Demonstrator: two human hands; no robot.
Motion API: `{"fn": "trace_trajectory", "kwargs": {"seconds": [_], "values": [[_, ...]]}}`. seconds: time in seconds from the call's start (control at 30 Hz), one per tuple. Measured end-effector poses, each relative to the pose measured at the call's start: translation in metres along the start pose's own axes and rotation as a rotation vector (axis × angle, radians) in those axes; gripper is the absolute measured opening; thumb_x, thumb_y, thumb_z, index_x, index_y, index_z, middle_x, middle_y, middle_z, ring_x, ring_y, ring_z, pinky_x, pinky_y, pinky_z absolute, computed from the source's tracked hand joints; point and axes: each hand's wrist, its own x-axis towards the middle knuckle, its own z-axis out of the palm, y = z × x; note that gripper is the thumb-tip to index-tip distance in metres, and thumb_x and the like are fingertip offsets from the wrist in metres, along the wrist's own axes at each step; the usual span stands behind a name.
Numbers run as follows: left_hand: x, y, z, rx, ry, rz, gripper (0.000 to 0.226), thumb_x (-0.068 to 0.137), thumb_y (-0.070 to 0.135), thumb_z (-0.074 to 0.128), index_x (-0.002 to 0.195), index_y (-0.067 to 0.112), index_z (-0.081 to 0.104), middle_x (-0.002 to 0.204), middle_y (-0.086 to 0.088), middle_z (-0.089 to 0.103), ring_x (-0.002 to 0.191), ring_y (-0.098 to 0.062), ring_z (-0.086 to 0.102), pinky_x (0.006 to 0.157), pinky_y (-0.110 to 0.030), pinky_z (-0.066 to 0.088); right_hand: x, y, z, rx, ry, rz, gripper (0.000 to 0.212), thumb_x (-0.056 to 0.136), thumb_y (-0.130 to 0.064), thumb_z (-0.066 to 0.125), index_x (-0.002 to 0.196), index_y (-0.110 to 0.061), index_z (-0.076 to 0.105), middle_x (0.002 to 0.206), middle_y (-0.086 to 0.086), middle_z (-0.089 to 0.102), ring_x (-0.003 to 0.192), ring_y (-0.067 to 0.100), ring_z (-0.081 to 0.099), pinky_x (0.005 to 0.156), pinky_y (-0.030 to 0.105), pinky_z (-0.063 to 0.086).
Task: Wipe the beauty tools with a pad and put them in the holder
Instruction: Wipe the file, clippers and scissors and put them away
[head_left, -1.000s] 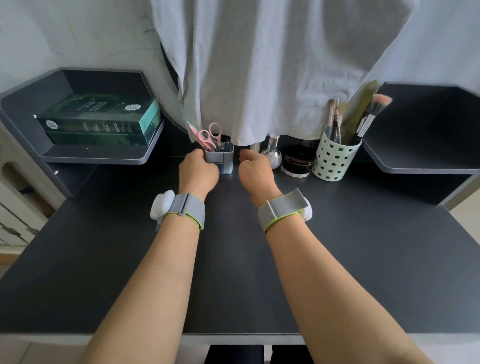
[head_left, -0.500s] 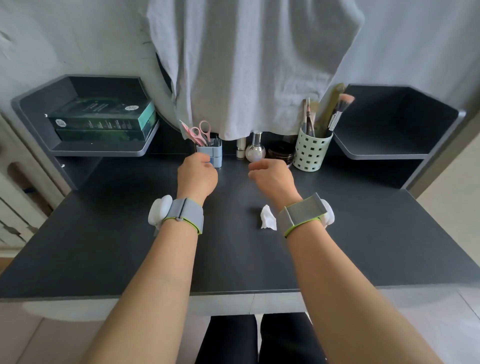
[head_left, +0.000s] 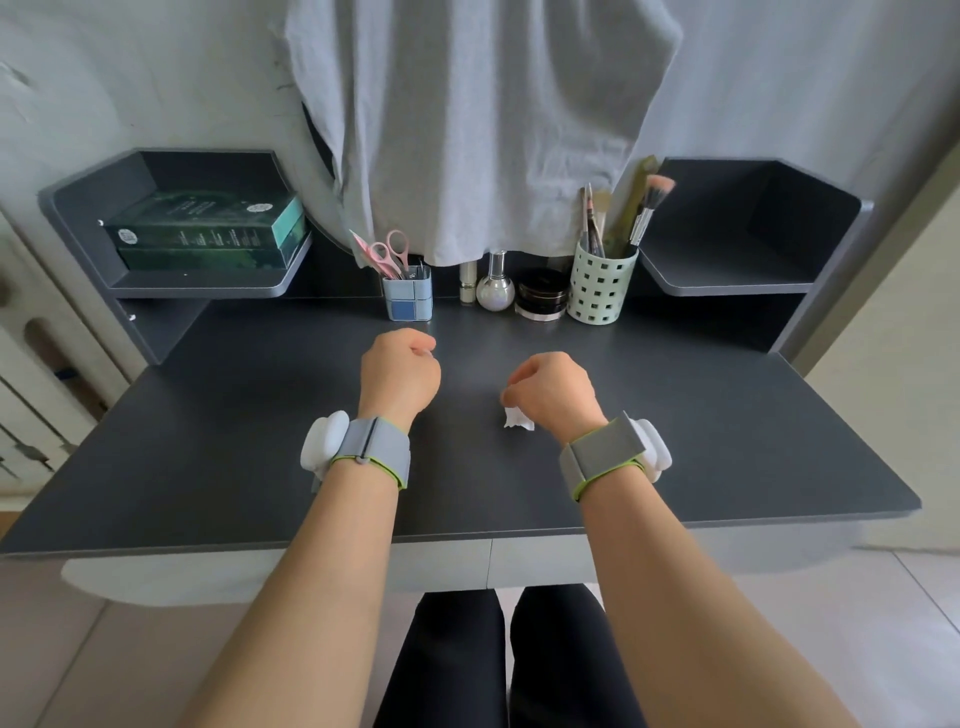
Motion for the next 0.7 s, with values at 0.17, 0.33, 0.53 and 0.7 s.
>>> {"fn": "trace_trajectory", "kwargs": {"seconds": [0.17, 0.33, 0.53, 0.7], "values": [[-0.005, -0.006, -0.003, -0.005, 0.015, -0.006, 0.033, 0.094, 0.010, 0.047, 0.113, 0.020, 0.073, 0.109, -0.003, 0.072, 0.098, -0.030, 0.068, 0.092, -0.041, 0.057, -0.003, 0.009, 0.008, -0.064, 0.008, 0.027, 0.023, 0.077, -0.011, 0.070, 0.099, -0.017, 0.073, 0.102, 0.010, 0.074, 0.101, 0.032, 0.068, 0.088, 0.036, 0.057], [-0.012, -0.012, -0.009, -0.004, 0.020, 0.005, 0.029, 0.097, 0.012, 0.049, 0.113, 0.018, 0.072, 0.108, -0.003, 0.071, 0.097, -0.028, 0.068, 0.090, -0.042, 0.058, -0.004, 0.006, 0.013, -0.072, 0.021, 0.022, 0.021, 0.078, -0.014, 0.065, 0.096, -0.016, 0.074, 0.099, 0.010, 0.075, 0.098, 0.031, 0.069, 0.086, 0.033, 0.057], [-0.021, -0.017, -0.011, -0.011, -0.037, -0.005, 0.028, 0.094, 0.015, 0.054, 0.111, 0.021, 0.074, 0.103, 0.000, 0.073, 0.097, -0.023, 0.070, 0.093, -0.040, 0.057, -0.010, -0.010, 0.018, 0.093, 0.066, -0.089, 0.010, 0.084, -0.021, 0.065, 0.087, -0.018, 0.074, 0.094, 0.006, 0.074, 0.095, 0.029, 0.068, 0.085, 0.035, 0.056], [-0.029, -0.015, -0.011, 0.006, -0.113, 0.009, 0.036, 0.094, 0.014, 0.052, 0.124, 0.024, 0.068, 0.109, -0.001, 0.073, 0.100, -0.024, 0.070, 0.097, -0.039, 0.054, -0.022, -0.025, 0.022, 0.242, 0.019, -0.142, 0.008, 0.081, -0.017, 0.066, 0.079, -0.021, 0.073, 0.081, 0.003, 0.076, 0.090, 0.022, 0.070, 0.083, 0.035, 0.058]]}}
